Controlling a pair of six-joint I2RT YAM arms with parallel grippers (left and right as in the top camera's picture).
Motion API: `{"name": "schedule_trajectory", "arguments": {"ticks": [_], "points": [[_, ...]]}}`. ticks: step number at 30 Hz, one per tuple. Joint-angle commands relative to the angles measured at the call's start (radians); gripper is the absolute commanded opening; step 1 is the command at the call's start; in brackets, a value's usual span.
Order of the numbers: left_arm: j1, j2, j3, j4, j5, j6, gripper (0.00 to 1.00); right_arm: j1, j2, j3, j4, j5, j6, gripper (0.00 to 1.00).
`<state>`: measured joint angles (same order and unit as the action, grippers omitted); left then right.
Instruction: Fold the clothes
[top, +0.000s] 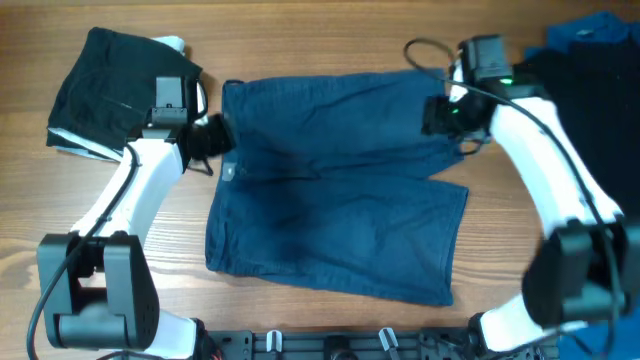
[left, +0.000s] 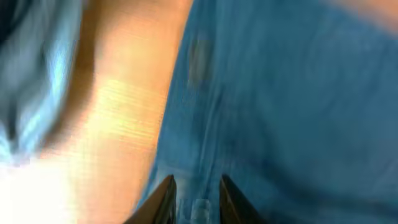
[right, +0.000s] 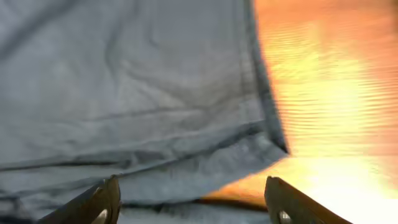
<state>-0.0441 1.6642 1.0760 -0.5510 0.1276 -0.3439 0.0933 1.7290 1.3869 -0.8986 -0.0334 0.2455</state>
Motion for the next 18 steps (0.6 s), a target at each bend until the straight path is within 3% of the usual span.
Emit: {"name": "schedule_trajectory", "arguments": {"ticks": [1,4,12,14,18], "points": [[-0.005,0.025,-0.013,-0.140,0.140,-0.038,0.23,-0.081,-0.052,0.016,-0.035,-0.009,0.009,0.77],[-0.005,0.048,-0.017,-0.233,0.141,-0.009,0.24,-0.131,-0.050,0.012,-0.038,-0.009,-0.003,0.78],[-0.005,0.115,-0.096,-0.232,0.136,-0.008,0.28,-0.137,-0.050,0.012,-0.038,-0.008,-0.010,0.78],[-0.005,0.118,-0.152,-0.218,0.078,-0.008,0.27,-0.137,-0.050,0.012,-0.038,-0.009,-0.010,0.78],[-0.005,0.110,-0.166,-0.190,0.009,-0.034,0.15,-0.137,-0.050,0.012,-0.047,-0.078,-0.066,0.77]]}}
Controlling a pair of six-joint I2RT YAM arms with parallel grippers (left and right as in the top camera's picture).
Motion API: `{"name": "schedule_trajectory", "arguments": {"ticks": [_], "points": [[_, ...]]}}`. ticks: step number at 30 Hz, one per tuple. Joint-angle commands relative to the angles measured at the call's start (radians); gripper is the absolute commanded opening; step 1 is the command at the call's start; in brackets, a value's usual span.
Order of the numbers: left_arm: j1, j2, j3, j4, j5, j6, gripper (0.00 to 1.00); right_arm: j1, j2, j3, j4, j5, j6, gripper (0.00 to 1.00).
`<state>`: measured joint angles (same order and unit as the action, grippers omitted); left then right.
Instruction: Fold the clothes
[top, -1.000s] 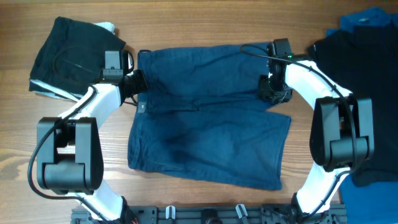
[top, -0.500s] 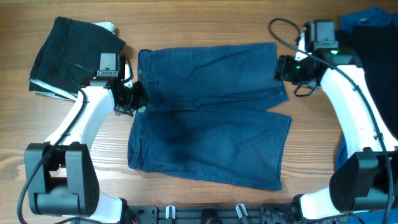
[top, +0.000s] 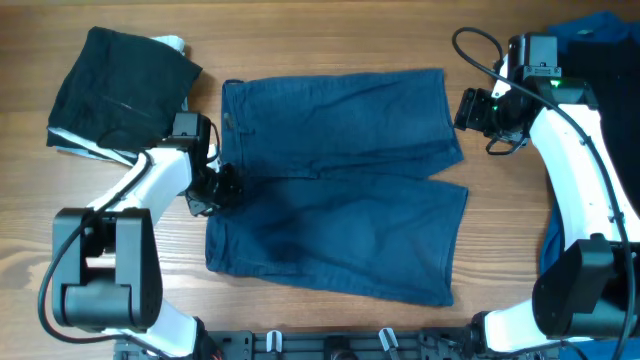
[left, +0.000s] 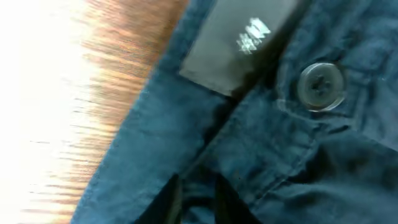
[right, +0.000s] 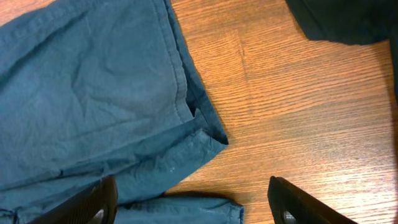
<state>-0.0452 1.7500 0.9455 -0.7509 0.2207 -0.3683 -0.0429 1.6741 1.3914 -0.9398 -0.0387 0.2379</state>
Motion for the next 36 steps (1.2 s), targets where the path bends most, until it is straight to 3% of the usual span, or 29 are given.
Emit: {"name": "schedule_trajectory", "arguments": {"ticks": [1,4,6,9,13,14,15,16,18,20,28,36], "points": [[-0.003,0.012,-0.015,-0.003,-0.079,-0.010,0.15,-0.001,0.005,0.008,-0.023,-0.123,-0.079,0.76],[-0.003,-0.051,0.068,-0.054,-0.076,-0.005,0.20,-0.012,0.005,0.008,-0.165,-0.043,-0.036,0.76],[-0.003,-0.071,0.072,-0.046,-0.076,-0.006,0.30,-0.043,0.005,0.007,-0.253,-0.036,-0.018,0.77],[-0.003,-0.068,0.072,-0.044,-0.076,-0.006,0.33,-0.091,0.005,-0.011,-0.312,-0.045,-0.018,0.65],[-0.003,-0.068,0.072,-0.039,-0.076,-0.006,0.39,-0.101,0.005,-0.154,-0.227,-0.156,-0.029,0.42],[-0.003,-0.068,0.072,-0.035,-0.076,-0.006,0.36,-0.101,0.005,-0.206,-0.171,-0.206,-0.029,0.29],[-0.003,-0.068,0.072,-0.020,-0.076,-0.006,0.15,-0.101,0.005,-0.240,-0.136,-0.230,-0.028,0.14],[-0.003,-0.068,0.072,-0.008,-0.076,-0.006,0.06,-0.101,0.005,-0.267,-0.110,-0.233,-0.025,0.09],[-0.003,-0.068,0.072,0.000,-0.076,-0.006,0.07,-0.101,0.005,-0.314,-0.064,-0.212,-0.024,0.09],[-0.003,-0.068,0.072,0.000,-0.076,-0.006,0.12,-0.101,0.006,-0.370,0.011,-0.201,-0.025,0.20],[-0.003,-0.068,0.072,0.002,-0.076,-0.006,0.17,-0.101,0.006,-0.496,0.181,-0.144,0.005,0.39],[-0.003,-0.068,0.072,-0.005,-0.076,-0.006,0.20,-0.101,0.006,-0.534,0.151,-0.145,0.028,0.38]]}}
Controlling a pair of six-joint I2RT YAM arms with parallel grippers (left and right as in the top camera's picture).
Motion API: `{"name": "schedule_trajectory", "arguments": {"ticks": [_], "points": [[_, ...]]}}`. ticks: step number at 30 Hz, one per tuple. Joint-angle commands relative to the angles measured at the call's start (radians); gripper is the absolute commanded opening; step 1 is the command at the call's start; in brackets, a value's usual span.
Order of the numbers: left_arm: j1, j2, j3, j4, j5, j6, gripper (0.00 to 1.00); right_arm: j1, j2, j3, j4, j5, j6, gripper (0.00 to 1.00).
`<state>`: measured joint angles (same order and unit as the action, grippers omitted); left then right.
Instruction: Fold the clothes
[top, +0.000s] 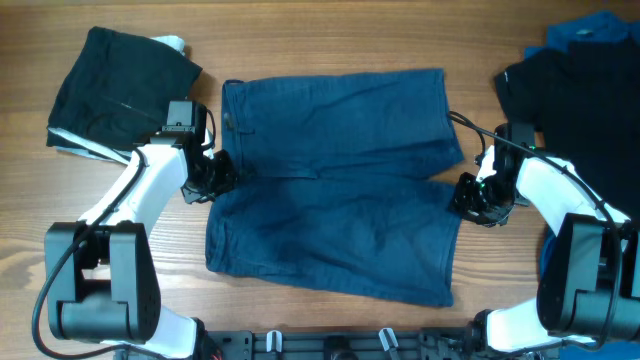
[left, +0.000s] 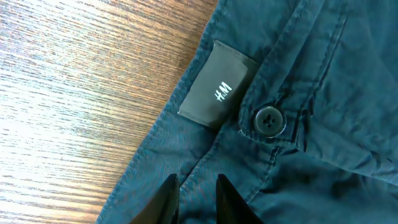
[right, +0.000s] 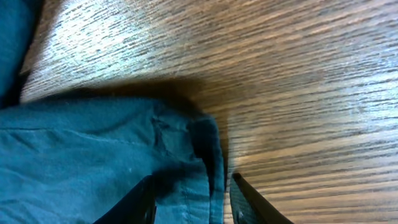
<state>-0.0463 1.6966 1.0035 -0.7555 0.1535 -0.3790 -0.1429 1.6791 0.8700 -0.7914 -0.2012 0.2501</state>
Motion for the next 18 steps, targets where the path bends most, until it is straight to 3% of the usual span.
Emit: {"name": "schedule_trajectory", "arguments": {"ticks": [1,4,8,10,18], "points": [[-0.002,-0.014,0.014,0.000,-0.009,0.005,0.21,-0.001,0.001,-0.012,0.006,0.017,0.016,0.38],[-0.002,-0.014,0.014,0.000,-0.009,0.005,0.22,-0.001,0.001,-0.012,0.021,0.018,0.019,0.23],[-0.002,-0.014,0.014,-0.001,-0.009,0.005,0.23,-0.001,0.001,-0.012,0.022,0.029,0.022,0.18],[-0.002,-0.014,0.014,-0.001,-0.009,0.005,0.23,-0.001,0.001,-0.012,0.033,0.040,0.019,0.05],[-0.002,-0.013,-0.008,0.041,-0.040,0.005,0.20,-0.001,0.001,-0.012,0.211,0.253,0.067,0.05]]}}
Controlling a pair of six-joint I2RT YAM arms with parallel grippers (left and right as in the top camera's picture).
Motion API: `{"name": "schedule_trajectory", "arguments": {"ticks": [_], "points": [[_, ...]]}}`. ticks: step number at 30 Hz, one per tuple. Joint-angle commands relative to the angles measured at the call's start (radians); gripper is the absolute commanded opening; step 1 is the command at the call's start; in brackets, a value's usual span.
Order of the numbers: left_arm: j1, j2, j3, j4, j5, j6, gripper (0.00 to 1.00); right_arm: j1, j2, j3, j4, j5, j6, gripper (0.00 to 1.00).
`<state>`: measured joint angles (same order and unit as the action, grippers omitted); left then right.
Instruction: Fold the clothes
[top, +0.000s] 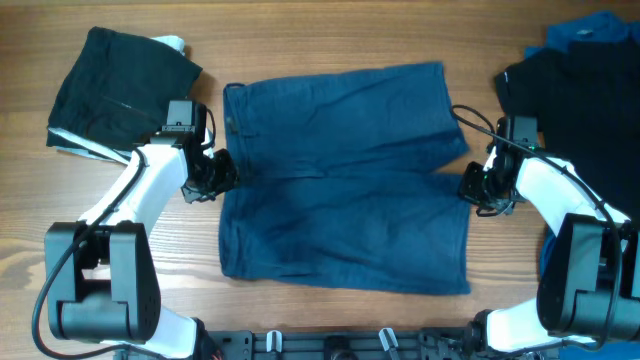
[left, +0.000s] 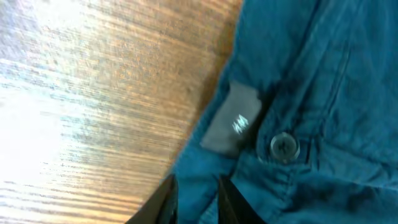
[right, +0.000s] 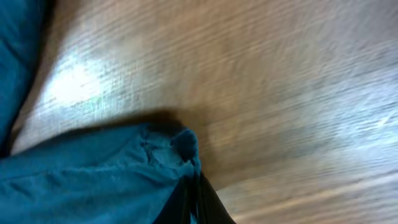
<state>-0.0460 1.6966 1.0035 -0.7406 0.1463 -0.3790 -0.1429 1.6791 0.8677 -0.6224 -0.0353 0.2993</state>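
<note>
Blue shorts (top: 345, 180) lie spread flat in the middle of the wooden table (top: 330, 30), waistband to the left and legs to the right. My left gripper (top: 214, 176) is shut on the waistband at its middle. In the left wrist view its fingers (left: 168, 200) pinch cloth just below the grey label (left: 233, 124) and the button (left: 284, 145). My right gripper (top: 471, 188) is shut on the upper hem corner (right: 180, 144) of the near leg, and the right wrist view shows the fingertips (right: 205, 202) closed on blue cloth.
A folded black garment (top: 120, 85) lies at the far left, close behind my left arm. A heap of dark clothes (top: 580, 90) with a blue piece (top: 590, 28) sits at the far right. The right arm's cable (top: 470, 115) loops over the far leg's hem.
My right gripper, open around the near leg's hem corner, has shut on it. The near half of the shorts now lies squarer and shifted right. The left gripper still holds the waistband.
First my left gripper was at the waistband's far part and the right one open over the far leg's hem. Then the left sat at the waistband's middle, the right open beside the shorts. Later the right reached the near leg's corner; now it grips it.
</note>
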Motion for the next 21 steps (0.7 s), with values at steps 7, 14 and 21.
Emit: {"name": "schedule_trajectory", "arguments": {"ticks": [7,14,21], "points": [[-0.002,-0.015,-0.022,-0.017,0.218,0.035,0.22,-0.001,0.001,-0.010,0.063,0.053,0.018,0.16],[-0.003,-0.014,-0.077,-0.082,0.251,0.035,0.27,-0.001,0.001,-0.010,0.055,0.035,0.017,0.23],[-0.003,-0.014,-0.141,-0.075,0.333,0.034,0.31,-0.001,0.001,-0.010,0.057,0.034,0.017,0.25]]}}
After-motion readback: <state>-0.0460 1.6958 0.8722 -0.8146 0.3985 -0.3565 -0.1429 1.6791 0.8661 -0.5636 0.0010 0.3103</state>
